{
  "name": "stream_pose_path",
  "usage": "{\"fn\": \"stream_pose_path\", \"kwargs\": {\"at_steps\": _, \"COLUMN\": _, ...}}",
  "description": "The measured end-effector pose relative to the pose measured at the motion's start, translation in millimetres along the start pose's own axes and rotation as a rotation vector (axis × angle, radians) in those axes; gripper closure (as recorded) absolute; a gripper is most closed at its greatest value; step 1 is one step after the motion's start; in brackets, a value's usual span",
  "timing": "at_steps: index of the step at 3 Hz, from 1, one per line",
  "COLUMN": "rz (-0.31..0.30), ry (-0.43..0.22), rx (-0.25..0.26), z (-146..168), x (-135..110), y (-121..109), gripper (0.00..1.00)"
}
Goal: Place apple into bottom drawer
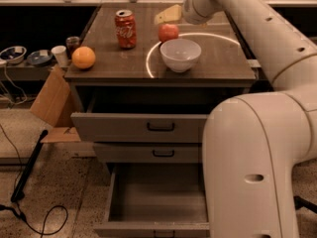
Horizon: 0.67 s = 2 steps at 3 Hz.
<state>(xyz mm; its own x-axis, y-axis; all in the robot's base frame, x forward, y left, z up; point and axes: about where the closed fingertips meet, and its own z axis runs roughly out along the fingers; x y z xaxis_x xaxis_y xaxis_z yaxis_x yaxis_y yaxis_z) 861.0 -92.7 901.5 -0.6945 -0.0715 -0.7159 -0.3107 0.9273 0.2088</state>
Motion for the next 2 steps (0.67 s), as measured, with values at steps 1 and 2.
{"fn": "stream_pose_path", "kwargs": {"at_steps": 1, "rz": 0.029, "ry": -0.019, "rx": 0.013, "z": 9, "x": -6, "y": 6, "gripper": 0.0}}
{"fn": "stream_pose_path", "kwargs": {"at_steps": 2, "rz": 0.038, "ry": -0.056, "rx": 0.055, "z": 13, "x": -7, "y": 17, "gripper": 0.0}}
